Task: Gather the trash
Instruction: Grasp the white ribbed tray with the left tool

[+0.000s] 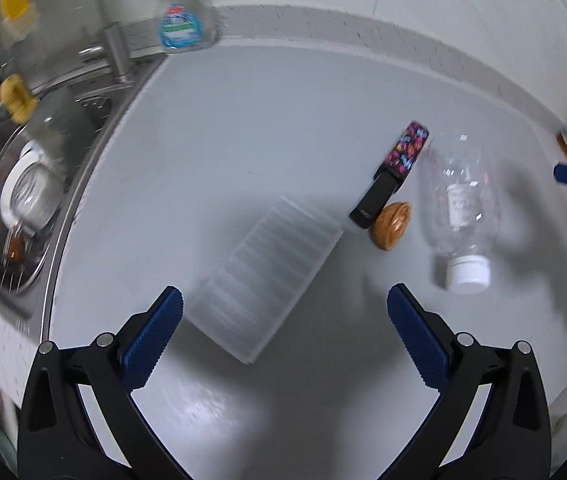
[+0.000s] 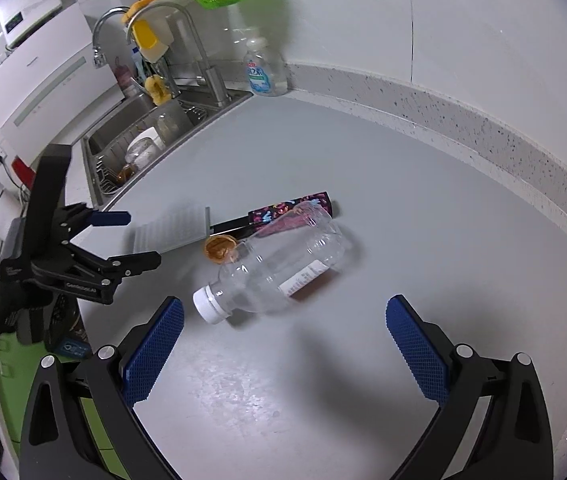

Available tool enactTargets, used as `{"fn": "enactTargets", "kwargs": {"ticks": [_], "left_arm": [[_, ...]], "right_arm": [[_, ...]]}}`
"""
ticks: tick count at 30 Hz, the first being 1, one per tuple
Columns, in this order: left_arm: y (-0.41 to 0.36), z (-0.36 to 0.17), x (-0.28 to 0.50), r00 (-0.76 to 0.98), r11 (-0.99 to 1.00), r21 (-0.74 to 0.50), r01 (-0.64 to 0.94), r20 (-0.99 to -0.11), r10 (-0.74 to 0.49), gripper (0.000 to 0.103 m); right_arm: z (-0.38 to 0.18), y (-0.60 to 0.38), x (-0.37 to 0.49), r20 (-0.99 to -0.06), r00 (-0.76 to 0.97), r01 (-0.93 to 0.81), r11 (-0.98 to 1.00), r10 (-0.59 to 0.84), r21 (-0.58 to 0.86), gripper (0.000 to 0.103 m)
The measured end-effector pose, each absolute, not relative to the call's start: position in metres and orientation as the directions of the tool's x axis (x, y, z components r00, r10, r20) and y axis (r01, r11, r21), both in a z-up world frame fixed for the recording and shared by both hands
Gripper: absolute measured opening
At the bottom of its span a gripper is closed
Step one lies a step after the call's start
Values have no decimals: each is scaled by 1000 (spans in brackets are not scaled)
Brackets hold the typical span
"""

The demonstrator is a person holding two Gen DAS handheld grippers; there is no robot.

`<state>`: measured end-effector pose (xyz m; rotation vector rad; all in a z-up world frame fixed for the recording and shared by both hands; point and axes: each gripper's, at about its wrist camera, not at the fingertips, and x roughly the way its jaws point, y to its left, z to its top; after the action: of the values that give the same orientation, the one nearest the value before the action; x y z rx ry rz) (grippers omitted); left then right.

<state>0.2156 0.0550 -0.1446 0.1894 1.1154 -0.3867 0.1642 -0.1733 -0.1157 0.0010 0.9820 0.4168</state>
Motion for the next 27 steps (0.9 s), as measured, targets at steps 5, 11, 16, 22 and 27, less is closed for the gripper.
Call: {"fn": "enactTargets", "kwargs": {"ticks": [5,11,16,22,27], "left_arm": [[54,-153,224,365,887,-4,461,-910,-194,89],[53,-158,229,359,873,17,488,-915,-183,76],[52,-161,225,376,854,56,518,-911,-169,72],[56,-159,223,391,863,66,501,-907,-158,57],[60,-157,226,386,888,52,457,-911,-146,52]], "right_arm": [[-119,-174,165,-814,473,-338,923,338,187,97],[-120,-176,168,-818,469,-331,925,334,188,97],[-119,-175,170,-818,469,-332,925,332,185,97],[-118,-174,170,-821,466,-334,925,329,181,97],[-118,-172,172,-824,460,-324,927,330,190,97]]}}
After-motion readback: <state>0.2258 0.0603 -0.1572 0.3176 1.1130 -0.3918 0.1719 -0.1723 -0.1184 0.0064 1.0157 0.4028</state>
